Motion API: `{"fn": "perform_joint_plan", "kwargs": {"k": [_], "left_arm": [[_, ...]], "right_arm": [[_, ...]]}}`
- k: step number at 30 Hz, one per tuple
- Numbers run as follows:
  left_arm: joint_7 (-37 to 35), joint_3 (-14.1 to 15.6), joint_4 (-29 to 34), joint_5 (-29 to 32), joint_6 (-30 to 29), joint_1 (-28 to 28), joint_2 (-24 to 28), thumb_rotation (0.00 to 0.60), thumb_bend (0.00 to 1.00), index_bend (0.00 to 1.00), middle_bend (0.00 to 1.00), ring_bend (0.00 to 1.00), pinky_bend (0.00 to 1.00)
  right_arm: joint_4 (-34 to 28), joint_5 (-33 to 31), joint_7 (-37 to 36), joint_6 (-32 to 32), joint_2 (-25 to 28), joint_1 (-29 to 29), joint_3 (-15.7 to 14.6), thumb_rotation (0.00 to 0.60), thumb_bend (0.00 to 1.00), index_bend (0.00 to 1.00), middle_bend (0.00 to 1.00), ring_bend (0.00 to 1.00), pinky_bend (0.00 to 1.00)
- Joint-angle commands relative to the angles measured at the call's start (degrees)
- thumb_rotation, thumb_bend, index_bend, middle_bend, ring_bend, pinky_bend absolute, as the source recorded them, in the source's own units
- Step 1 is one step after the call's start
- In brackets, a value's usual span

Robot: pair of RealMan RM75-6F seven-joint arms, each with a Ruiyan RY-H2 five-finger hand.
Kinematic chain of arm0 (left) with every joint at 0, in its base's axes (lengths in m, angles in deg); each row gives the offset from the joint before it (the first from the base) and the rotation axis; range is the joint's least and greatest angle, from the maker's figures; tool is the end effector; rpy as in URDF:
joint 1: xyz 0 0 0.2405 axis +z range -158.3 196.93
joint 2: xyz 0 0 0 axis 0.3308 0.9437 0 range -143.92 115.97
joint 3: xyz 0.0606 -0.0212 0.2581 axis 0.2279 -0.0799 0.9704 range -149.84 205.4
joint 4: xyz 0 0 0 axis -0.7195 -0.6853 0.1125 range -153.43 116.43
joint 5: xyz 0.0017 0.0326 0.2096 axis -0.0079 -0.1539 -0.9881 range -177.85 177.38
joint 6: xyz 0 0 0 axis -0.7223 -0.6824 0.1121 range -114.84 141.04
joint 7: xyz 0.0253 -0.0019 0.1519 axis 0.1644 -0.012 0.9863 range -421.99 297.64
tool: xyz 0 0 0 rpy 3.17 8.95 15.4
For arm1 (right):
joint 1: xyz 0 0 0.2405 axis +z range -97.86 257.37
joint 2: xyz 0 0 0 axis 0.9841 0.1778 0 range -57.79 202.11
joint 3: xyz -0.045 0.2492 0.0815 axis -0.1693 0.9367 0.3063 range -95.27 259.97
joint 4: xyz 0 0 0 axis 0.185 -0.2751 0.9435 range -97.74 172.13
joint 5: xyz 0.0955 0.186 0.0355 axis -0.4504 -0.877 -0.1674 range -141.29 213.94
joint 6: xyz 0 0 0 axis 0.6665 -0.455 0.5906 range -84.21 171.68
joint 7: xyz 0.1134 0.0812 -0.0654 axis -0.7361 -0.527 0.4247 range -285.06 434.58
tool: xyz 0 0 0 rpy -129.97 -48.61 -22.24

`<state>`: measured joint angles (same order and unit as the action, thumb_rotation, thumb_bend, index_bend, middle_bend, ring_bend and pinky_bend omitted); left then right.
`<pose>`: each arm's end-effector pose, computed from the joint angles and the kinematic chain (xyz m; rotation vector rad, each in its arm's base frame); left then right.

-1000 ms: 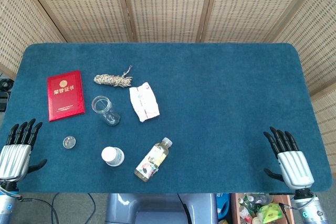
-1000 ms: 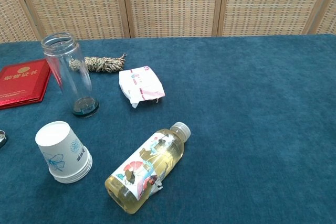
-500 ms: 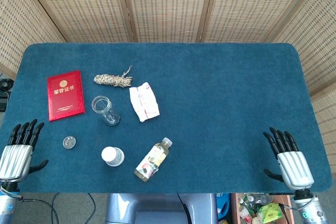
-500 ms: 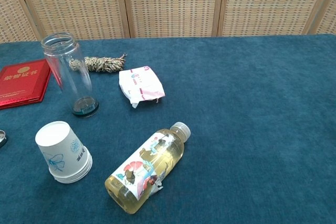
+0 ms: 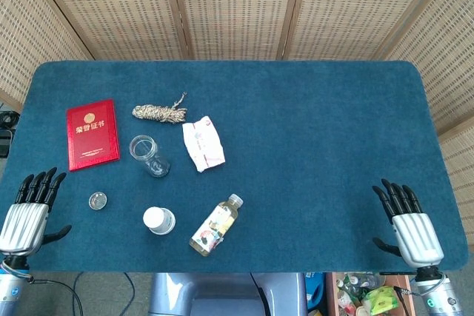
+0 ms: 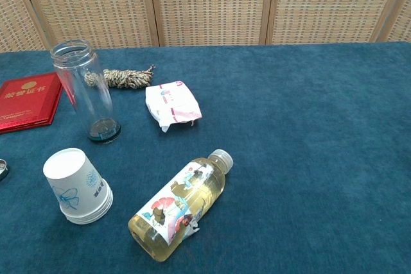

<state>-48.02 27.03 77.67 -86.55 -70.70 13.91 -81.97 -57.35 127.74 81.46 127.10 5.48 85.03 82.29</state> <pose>-0.3017 0.1850 0.1246 -1.4820 -0.8487 -0.7986 -0.2994 -0.1810 0.1269 1.5345 -0.8851 0.8893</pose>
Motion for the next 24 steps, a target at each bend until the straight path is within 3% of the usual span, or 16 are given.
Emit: {"fn": "perform_joint_plan", "kwargs": {"k": [1, 6, 17, 24], "left_arm": [[-2.9, 0.1, -0.1, -0.9, 1.3, -0.9, 1.6, 0.6, 0.09, 0.0, 0.0, 0.0, 0.0], [-6.7, 0.4, -0.6, -1.6, 5.3, -3.2, 4.8, 0.6, 0.09, 0.0, 0.0, 0.0, 0.0], [-10.0, 0.1, -4.1, 1.3, 16.6, -9.0, 8.0, 0.6, 0.09, 0.17, 0.0, 0.0, 0.0], [-9.7, -0.4, -6.9, 3.8, 21.8, -11.9, 7.3, 0.6, 0.13, 0.26, 0.0, 0.0, 0.0]], "right_arm": [[0.0, 0.0, -0.1, 0.1, 0.1, 0.0, 0.1, 0.6, 0.0, 0.05, 0.0, 0.0, 0.0], [0.1, 0.0, 0.0, 0.0, 0.0, 0.0, 0.0, 0.6, 0.0, 0.05, 0.0, 0.0, 0.0], [0.1, -0.3, -0.2, 0.0, 0.0, 0.0, 0.2, 0.6, 0.0, 0.05, 0.0, 0.0, 0.0], [0.3, -0.2, -0.1, 0.0, -0.1, 0.0, 0.2, 0.6, 0.0, 0.05, 0.0, 0.0, 0.0]]}}
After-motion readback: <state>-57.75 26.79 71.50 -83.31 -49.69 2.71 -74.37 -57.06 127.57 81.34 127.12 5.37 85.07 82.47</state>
